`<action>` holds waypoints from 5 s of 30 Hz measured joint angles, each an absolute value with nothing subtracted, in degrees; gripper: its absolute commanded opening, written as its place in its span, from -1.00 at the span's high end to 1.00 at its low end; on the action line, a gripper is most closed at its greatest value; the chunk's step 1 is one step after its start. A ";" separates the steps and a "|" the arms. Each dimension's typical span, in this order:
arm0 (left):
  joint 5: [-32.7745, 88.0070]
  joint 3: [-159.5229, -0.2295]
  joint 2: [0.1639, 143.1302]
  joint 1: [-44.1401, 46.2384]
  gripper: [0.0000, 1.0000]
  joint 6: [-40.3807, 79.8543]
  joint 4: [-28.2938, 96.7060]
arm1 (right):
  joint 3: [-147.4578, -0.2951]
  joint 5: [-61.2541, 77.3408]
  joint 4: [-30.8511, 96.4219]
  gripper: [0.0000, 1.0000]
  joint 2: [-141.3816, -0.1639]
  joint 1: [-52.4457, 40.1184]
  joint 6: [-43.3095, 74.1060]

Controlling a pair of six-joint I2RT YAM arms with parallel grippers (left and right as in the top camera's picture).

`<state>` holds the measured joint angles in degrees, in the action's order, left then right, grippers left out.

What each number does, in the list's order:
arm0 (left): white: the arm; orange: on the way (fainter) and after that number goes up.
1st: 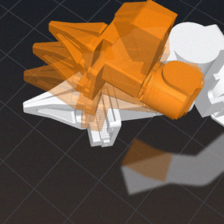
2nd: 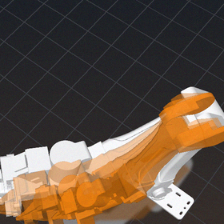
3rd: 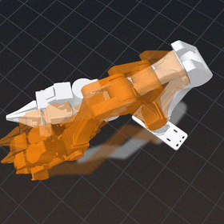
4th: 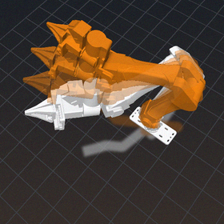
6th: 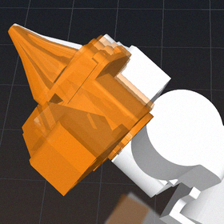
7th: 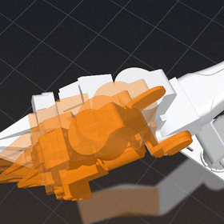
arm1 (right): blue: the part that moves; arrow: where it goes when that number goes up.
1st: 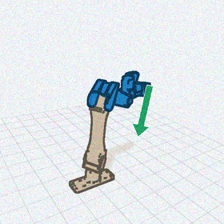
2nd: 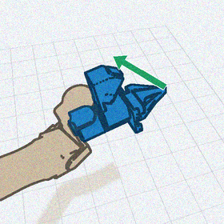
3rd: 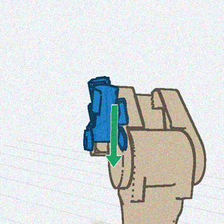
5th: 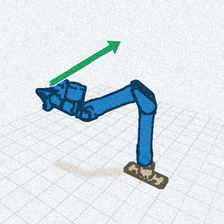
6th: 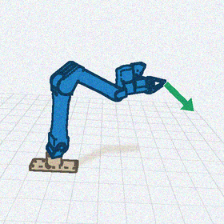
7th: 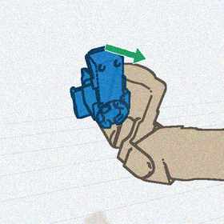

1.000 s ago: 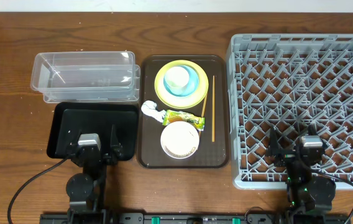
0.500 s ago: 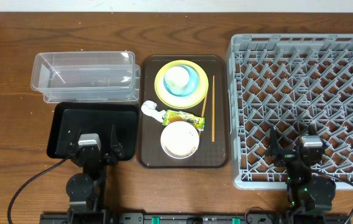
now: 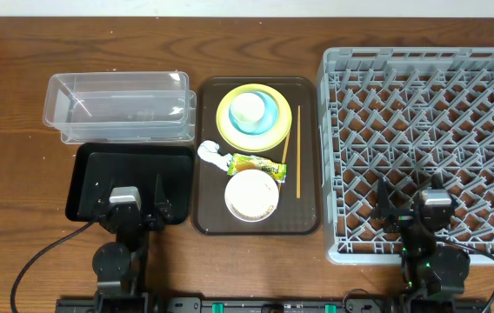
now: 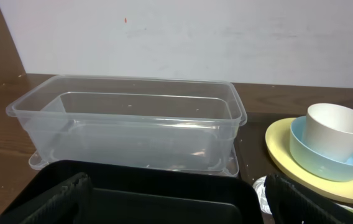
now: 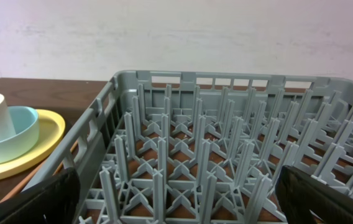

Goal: Sort waste into correct bins and load items into the dishwasher rack

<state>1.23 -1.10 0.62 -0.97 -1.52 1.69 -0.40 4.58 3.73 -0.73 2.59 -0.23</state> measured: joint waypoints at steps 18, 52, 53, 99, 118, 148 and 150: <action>1.23 -1.10 0.62 -0.97 -0.82 -1.54 1.72 | -0.40 4.58 3.73 -0.98 -0.73 2.59 -0.23; 1.10 -1.10 0.62 -0.97 -0.83 -1.54 1.43 | -0.40 4.58 3.73 -0.99 -0.73 2.59 -0.23; 1.08 -1.10 0.62 -0.97 -0.83 -1.54 1.41 | -0.38 4.58 3.70 -0.99 -0.73 2.59 -0.23; 28.77 -57.43 49.60 -0.91 -0.83 8.12 41.98 | -0.40 4.56 3.68 -0.98 -0.69 2.59 -0.23; 31.59 -73.21 59.68 -0.91 0.88 14.28 63.33 | -0.38 4.56 3.66 -0.99 -0.69 2.59 -0.23; 31.57 -59.53 58.39 6.66 0.88 20.10 78.04 | -0.40 4.56 3.66 -0.98 -0.69 2.59 -0.23; 31.14 -57.10 58.39 9.26 0.88 22.50 74.19 | -0.40 4.56 3.66 -0.99 -0.69 2.59 -0.23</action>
